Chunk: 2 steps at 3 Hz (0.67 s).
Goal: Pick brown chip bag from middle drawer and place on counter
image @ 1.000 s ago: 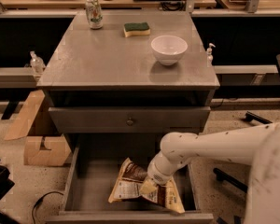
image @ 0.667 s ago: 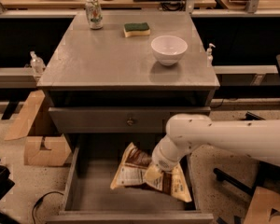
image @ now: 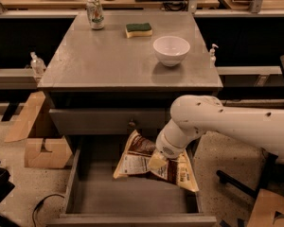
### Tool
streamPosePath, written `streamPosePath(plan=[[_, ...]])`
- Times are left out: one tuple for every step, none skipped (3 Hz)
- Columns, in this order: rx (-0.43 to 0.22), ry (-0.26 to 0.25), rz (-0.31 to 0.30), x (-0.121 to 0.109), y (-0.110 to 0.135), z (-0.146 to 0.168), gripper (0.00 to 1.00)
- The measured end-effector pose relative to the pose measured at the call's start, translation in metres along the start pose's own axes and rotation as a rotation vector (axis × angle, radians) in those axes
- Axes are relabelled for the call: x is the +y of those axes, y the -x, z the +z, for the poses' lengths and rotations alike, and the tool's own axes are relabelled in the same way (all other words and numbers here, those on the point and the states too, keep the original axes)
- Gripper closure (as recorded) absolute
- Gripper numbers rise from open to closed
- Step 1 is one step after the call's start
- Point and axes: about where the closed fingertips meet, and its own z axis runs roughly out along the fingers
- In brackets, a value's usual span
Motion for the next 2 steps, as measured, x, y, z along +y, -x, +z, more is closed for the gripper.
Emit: streamPosePath(plan=[[-0.001, -0.034, -0.025, 0.004, 0.017, -0.037, 1.00], [0.006, -0.102, -0.037, 0.007, 0.039, -0.105, 1.00]])
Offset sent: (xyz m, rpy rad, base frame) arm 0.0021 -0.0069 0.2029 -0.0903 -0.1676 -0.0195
